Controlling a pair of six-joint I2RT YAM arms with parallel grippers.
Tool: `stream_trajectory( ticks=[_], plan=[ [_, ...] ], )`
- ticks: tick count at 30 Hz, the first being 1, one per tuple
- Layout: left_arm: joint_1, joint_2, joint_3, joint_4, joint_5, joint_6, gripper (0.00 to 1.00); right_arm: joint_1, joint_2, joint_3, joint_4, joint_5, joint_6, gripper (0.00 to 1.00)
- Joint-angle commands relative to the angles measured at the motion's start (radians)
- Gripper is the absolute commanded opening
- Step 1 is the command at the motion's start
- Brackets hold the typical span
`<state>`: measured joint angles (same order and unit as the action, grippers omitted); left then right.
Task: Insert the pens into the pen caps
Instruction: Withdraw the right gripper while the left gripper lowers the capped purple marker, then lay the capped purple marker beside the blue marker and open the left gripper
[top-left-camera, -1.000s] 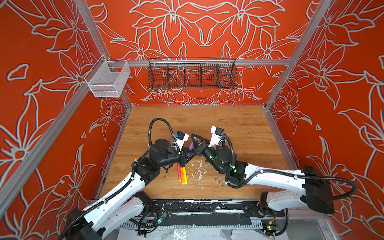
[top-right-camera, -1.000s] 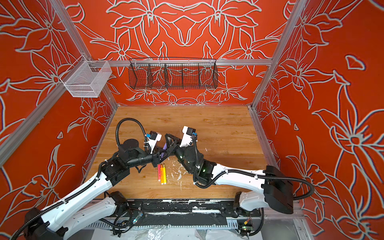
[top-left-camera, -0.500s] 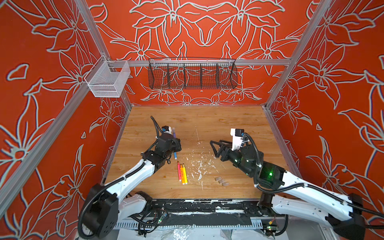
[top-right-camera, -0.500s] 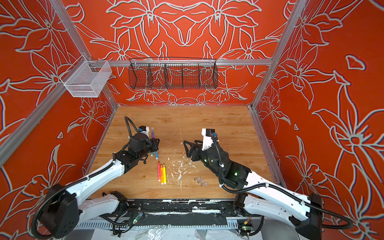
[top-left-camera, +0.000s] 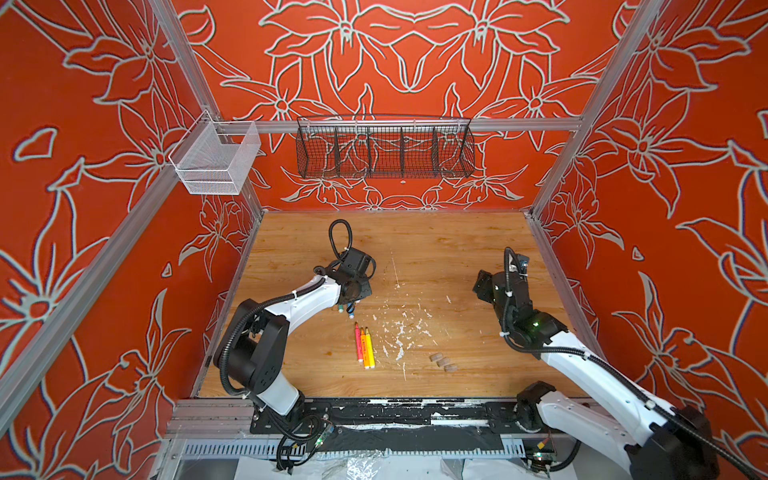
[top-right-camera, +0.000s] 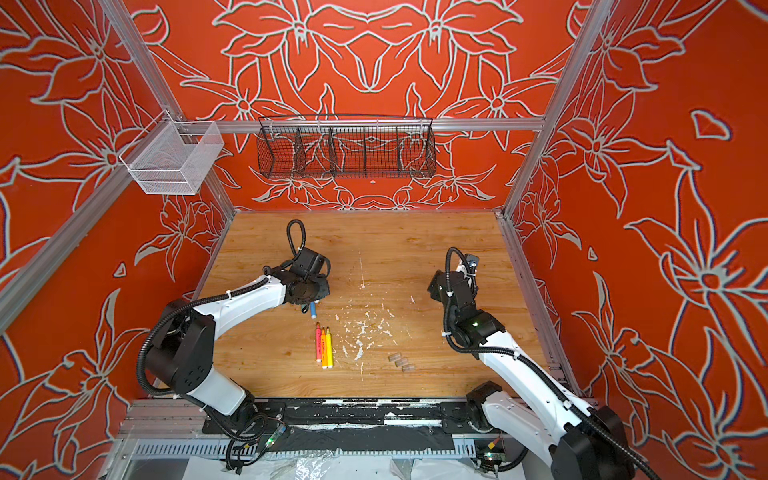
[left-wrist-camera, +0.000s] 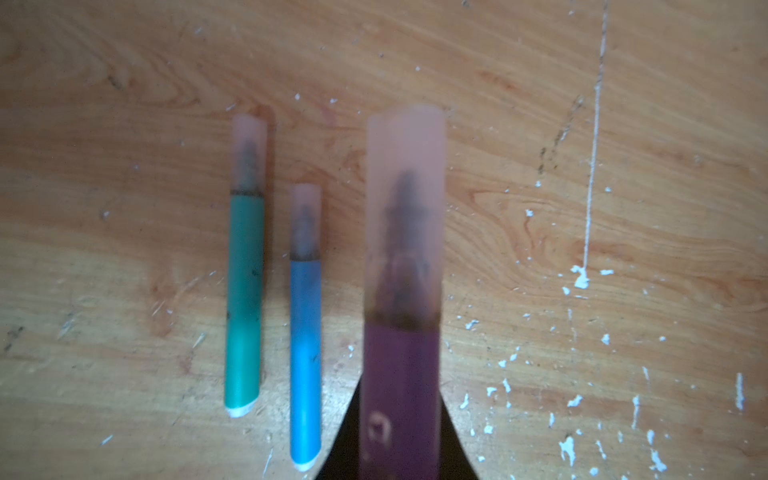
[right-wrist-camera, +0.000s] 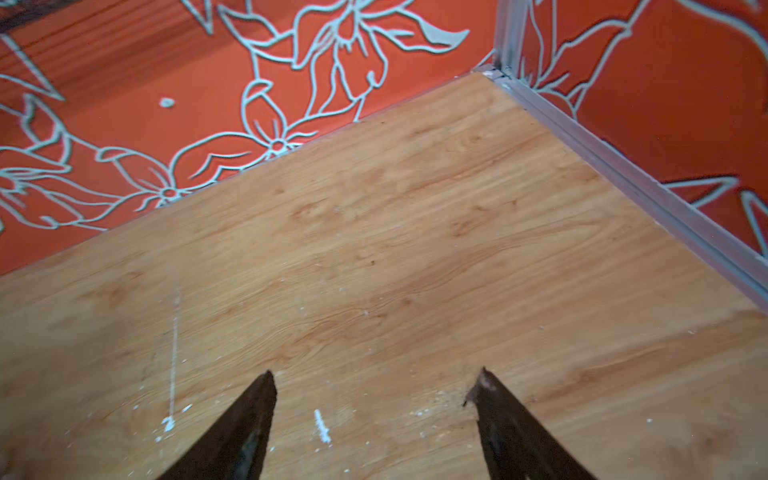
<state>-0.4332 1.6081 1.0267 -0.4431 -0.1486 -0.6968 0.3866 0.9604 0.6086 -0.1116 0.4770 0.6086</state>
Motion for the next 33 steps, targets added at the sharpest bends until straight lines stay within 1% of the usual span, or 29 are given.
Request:
stream_trajectory(
  ticks=[1,5,7,10,12,14,20,23,28,33],
  plan=[
    [-0.004,0.041,0.036,-0.090,-0.018,-0.040,0.00,-0.090,0.029,-0.026,-0.007,-0.054,-0.009,0.74],
    [-0.004,0.094,0.075,-0.141,-0.023,-0.053,0.00,-0.164,0.067,-0.045,0.013,-0.071,-0.034,0.74],
    [-0.005,0.122,0.093,-0.148,-0.005,-0.046,0.00,-0.180,0.083,-0.049,0.016,-0.048,-0.053,0.74],
    [-0.009,0.156,0.118,-0.169,-0.008,-0.046,0.00,-0.190,0.096,-0.066,0.024,-0.005,-0.059,0.74],
    [-0.009,0.178,0.132,-0.186,-0.024,-0.050,0.00,-0.194,0.110,-0.100,0.083,-0.025,-0.061,0.74],
    [-0.009,0.197,0.148,-0.210,-0.042,-0.054,0.00,-0.195,0.121,-0.099,0.092,-0.043,-0.063,0.73],
    [-0.010,0.252,0.200,-0.262,-0.056,-0.049,0.00,-0.195,0.140,-0.104,0.112,-0.043,-0.053,0.71],
    [-0.010,0.254,0.205,-0.266,-0.066,-0.047,0.10,-0.196,0.138,-0.108,0.112,-0.043,-0.049,0.70],
    [-0.011,0.265,0.221,-0.252,-0.070,-0.014,0.12,-0.196,0.130,-0.121,0.121,-0.041,-0.042,0.69],
    [-0.010,0.319,0.274,-0.288,-0.089,0.006,0.17,-0.196,0.125,-0.123,0.121,-0.054,-0.046,0.69]
  ],
)
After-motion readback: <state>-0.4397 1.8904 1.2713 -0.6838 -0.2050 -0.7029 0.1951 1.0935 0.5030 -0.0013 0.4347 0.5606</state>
